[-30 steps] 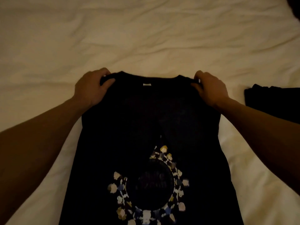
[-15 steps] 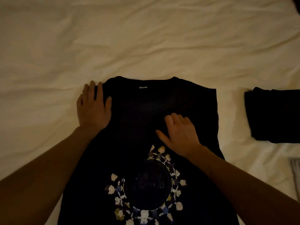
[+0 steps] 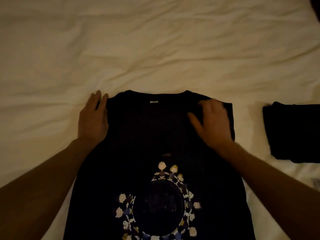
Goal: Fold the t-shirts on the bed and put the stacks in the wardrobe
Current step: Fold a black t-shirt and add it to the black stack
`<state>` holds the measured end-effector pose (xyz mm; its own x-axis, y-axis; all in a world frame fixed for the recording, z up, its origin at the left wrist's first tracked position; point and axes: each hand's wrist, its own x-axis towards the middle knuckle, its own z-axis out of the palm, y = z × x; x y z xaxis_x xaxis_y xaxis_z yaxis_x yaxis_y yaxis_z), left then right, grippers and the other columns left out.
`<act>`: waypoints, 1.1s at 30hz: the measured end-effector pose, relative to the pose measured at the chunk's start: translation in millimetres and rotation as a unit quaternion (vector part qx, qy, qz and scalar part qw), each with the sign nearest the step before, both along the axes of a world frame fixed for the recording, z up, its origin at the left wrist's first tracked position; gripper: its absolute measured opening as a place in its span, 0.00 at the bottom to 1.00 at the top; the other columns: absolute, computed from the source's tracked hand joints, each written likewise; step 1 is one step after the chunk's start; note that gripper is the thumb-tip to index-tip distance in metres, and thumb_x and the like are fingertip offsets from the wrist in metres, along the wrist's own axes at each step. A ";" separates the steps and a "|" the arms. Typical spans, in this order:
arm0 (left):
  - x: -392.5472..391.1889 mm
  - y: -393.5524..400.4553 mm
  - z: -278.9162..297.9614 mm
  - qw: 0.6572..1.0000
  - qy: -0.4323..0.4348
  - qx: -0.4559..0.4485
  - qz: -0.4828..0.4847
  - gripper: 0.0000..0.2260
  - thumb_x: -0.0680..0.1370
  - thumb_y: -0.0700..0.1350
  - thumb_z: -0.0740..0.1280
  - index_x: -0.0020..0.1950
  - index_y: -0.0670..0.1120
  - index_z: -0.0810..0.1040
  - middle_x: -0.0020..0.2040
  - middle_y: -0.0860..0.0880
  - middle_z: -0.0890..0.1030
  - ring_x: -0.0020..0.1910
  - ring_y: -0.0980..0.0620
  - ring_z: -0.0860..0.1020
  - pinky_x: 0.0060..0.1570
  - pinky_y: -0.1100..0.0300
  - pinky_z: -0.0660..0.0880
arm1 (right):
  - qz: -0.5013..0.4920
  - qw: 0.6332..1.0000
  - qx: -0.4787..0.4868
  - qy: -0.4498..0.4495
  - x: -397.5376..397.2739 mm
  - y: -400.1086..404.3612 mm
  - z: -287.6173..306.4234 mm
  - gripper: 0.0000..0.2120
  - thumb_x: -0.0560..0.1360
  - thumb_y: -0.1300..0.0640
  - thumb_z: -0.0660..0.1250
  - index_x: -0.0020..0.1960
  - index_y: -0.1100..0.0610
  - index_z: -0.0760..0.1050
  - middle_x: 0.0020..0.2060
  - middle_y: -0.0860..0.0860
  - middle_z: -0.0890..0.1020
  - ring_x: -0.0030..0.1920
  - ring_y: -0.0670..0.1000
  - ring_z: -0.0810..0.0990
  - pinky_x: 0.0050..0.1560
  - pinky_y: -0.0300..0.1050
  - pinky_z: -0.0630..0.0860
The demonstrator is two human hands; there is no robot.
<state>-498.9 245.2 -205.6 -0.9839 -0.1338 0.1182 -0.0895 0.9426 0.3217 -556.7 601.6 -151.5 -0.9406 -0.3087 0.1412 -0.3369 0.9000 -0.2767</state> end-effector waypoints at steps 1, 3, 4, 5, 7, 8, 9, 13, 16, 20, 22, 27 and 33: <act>-3.4 -0.2 5.8 1.000 0.008 -0.006 0.014 0.20 0.81 0.42 0.60 0.72 0.38 0.70 0.72 0.35 0.69 0.69 0.32 0.68 0.63 0.37 0.70 | -0.038 0.999 0.017 -0.024 -18.3 3.8 3.3 0.25 0.78 0.42 0.63 0.64 0.62 0.72 0.56 0.61 0.75 0.55 0.63 0.74 0.53 0.56 0.71; -15.6 1.2 20.9 0.999 -0.001 -0.006 0.042 0.21 0.81 0.51 0.56 0.67 0.41 0.75 0.65 0.37 0.74 0.62 0.34 0.72 0.56 0.40 0.71 | -0.082 0.986 0.091 -0.117 -49.6 9.9 7.5 0.31 0.76 0.36 0.63 0.67 0.60 0.69 0.61 0.60 0.73 0.60 0.62 0.72 0.59 0.59 0.68; -23.5 2.1 28.0 0.999 -0.024 -0.006 0.048 0.21 0.81 0.54 0.57 0.65 0.43 0.76 0.62 0.39 0.75 0.61 0.35 0.72 0.55 0.42 0.71 | -0.088 0.975 0.125 -0.159 -60.9 13.0 8.1 0.32 0.75 0.34 0.63 0.66 0.58 0.69 0.60 0.59 0.73 0.60 0.62 0.72 0.60 0.59 0.68; -30.9 2.7 33.1 0.997 -0.061 -0.015 0.049 0.20 0.81 0.57 0.59 0.64 0.44 0.76 0.60 0.39 0.75 0.61 0.36 0.72 0.55 0.43 0.70 | -0.086 0.967 0.139 -0.195 -68.9 16.3 8.7 0.30 0.75 0.33 0.62 0.62 0.57 0.70 0.55 0.57 0.74 0.59 0.61 0.73 0.59 0.58 0.68; -40.2 0.8 37.6 0.987 -0.145 -0.052 0.039 0.20 0.80 0.60 0.62 0.61 0.45 0.75 0.58 0.40 0.76 0.60 0.37 0.72 0.54 0.44 0.70 | -0.061 0.962 0.092 -0.248 -75.9 20.9 10.4 0.22 0.77 0.37 0.63 0.54 0.56 0.72 0.46 0.54 0.76 0.52 0.60 0.77 0.51 0.53 0.70; -42.0 -1.7 38.2 0.983 -0.174 -0.054 0.033 0.20 0.79 0.60 0.62 0.60 0.45 0.75 0.56 0.39 0.76 0.58 0.37 0.73 0.53 0.44 0.72 | -0.048 0.964 0.047 -0.257 -75.8 21.6 11.5 0.18 0.78 0.40 0.64 0.51 0.56 0.72 0.43 0.53 0.76 0.49 0.59 0.77 0.47 0.50 0.69; -42.1 -5.3 39.1 0.981 -0.188 -0.036 0.025 0.20 0.80 0.59 0.62 0.59 0.45 0.76 0.54 0.39 0.76 0.56 0.36 0.74 0.52 0.43 0.73 | -0.039 0.967 0.014 -0.252 -74.7 21.6 12.6 0.15 0.78 0.43 0.65 0.48 0.55 0.73 0.42 0.53 0.76 0.47 0.59 0.77 0.44 0.48 0.68; -38.4 -10.9 53.4 0.993 -0.109 0.049 0.005 0.14 0.82 0.50 0.63 0.57 0.41 0.78 0.51 0.37 0.76 0.52 0.36 0.76 0.50 0.48 0.71 | -0.038 0.981 -0.004 -0.192 -73.0 22.6 21.5 0.14 0.78 0.43 0.66 0.45 0.54 0.72 0.39 0.52 0.76 0.41 0.55 0.74 0.40 0.48 0.67; -36.9 -3.4 71.2 0.995 -0.024 0.091 0.030 0.11 0.81 0.46 0.66 0.56 0.40 0.79 0.52 0.37 0.79 0.53 0.38 0.77 0.52 0.51 0.70 | -0.038 0.987 -0.026 -0.153 -72.8 27.6 29.2 0.14 0.78 0.42 0.66 0.45 0.53 0.72 0.38 0.51 0.76 0.39 0.54 0.74 0.38 0.46 0.66; -25.9 6.7 86.7 0.991 0.026 0.119 0.048 0.10 0.81 0.47 0.65 0.56 0.41 0.77 0.53 0.39 0.78 0.53 0.40 0.76 0.50 0.56 0.67 | -0.033 0.991 -0.062 -0.111 -60.4 34.9 36.7 0.14 0.78 0.43 0.65 0.47 0.54 0.74 0.42 0.52 0.77 0.42 0.54 0.75 0.41 0.47 0.68; -15.2 11.5 94.9 0.989 0.048 0.133 0.038 0.10 0.81 0.46 0.65 0.57 0.41 0.77 0.54 0.40 0.78 0.54 0.41 0.76 0.50 0.58 0.67 | -0.033 0.993 -0.068 -0.091 -52.0 39.7 42.8 0.16 0.78 0.42 0.65 0.50 0.56 0.75 0.44 0.52 0.77 0.44 0.53 0.75 0.42 0.47 0.69; 30.8 11.4 105.9 0.990 0.056 0.129 0.032 0.14 0.80 0.49 0.62 0.59 0.41 0.77 0.54 0.40 0.78 0.54 0.40 0.76 0.53 0.48 0.72 | -0.009 0.997 -0.075 -0.015 -15.1 48.6 63.6 0.17 0.78 0.41 0.64 0.47 0.57 0.75 0.41 0.50 0.75 0.42 0.55 0.76 0.40 0.48 0.70; 119.4 15.3 92.9 0.995 0.043 0.095 0.001 0.13 0.81 0.44 0.57 0.58 0.39 0.74 0.52 0.38 0.78 0.51 0.37 0.75 0.50 0.44 0.71 | 0.079 0.994 -0.045 0.056 62.4 62.2 69.5 0.16 0.78 0.46 0.63 0.47 0.59 0.78 0.38 0.56 0.76 0.39 0.59 0.76 0.40 0.52 0.69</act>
<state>-379.5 260.5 -112.8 -0.9711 -0.1642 0.1734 -0.0565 0.8634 0.5013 -494.3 663.8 -82.0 -0.8583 -0.4330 0.2754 -0.5054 0.8063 -0.3073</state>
